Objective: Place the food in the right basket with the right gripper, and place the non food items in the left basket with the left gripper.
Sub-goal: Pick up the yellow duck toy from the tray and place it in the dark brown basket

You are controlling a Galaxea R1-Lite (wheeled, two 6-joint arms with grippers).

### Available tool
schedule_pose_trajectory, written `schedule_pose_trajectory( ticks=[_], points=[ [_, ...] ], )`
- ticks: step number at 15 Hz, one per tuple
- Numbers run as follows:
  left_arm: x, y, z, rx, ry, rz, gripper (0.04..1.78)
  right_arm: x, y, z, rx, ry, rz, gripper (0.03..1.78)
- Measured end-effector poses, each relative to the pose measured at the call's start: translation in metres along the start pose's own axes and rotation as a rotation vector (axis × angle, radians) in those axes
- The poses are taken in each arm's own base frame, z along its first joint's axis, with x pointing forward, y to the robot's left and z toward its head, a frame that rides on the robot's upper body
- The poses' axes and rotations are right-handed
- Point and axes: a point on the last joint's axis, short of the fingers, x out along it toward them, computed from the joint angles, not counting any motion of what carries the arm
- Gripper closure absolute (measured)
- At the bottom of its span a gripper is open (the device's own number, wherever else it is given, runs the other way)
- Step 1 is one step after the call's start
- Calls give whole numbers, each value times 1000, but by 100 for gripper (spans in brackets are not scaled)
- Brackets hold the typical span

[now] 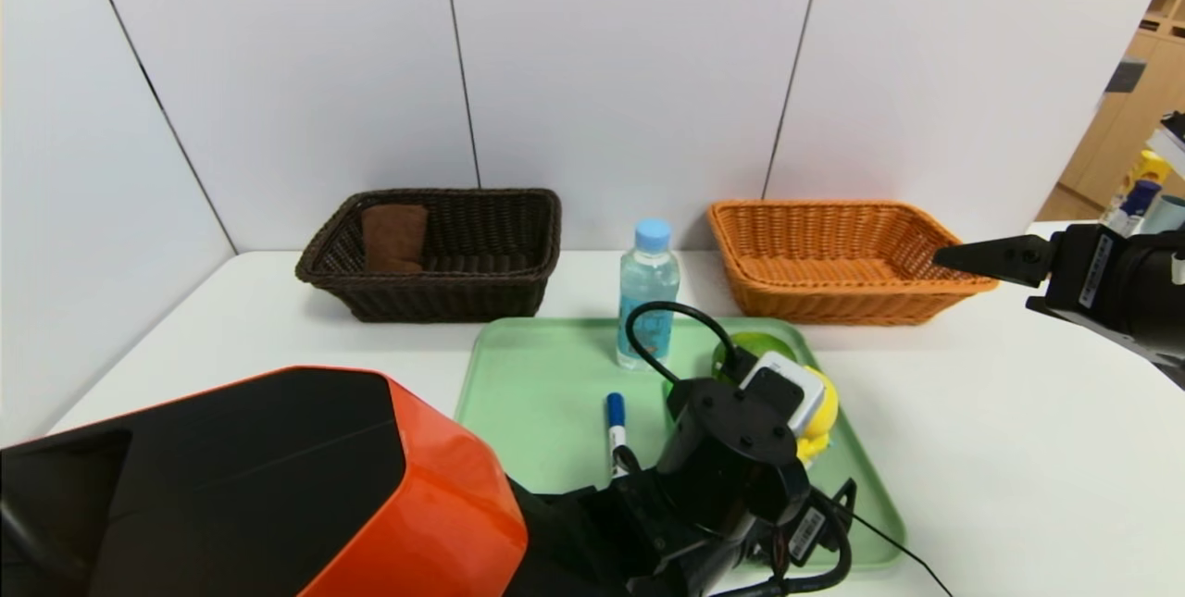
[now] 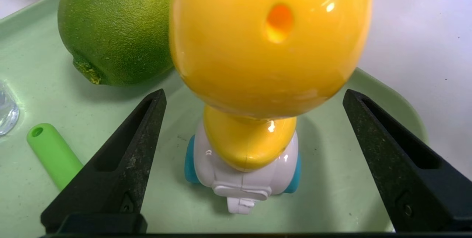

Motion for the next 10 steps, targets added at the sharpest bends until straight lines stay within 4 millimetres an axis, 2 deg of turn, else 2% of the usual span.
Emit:
schedule_pose_trajectory(
  ticks=[10],
  points=[
    [10, -1, 0, -3, -9, 1, 13, 2, -1, -1, 0, 8, -2, 10]
  ],
)
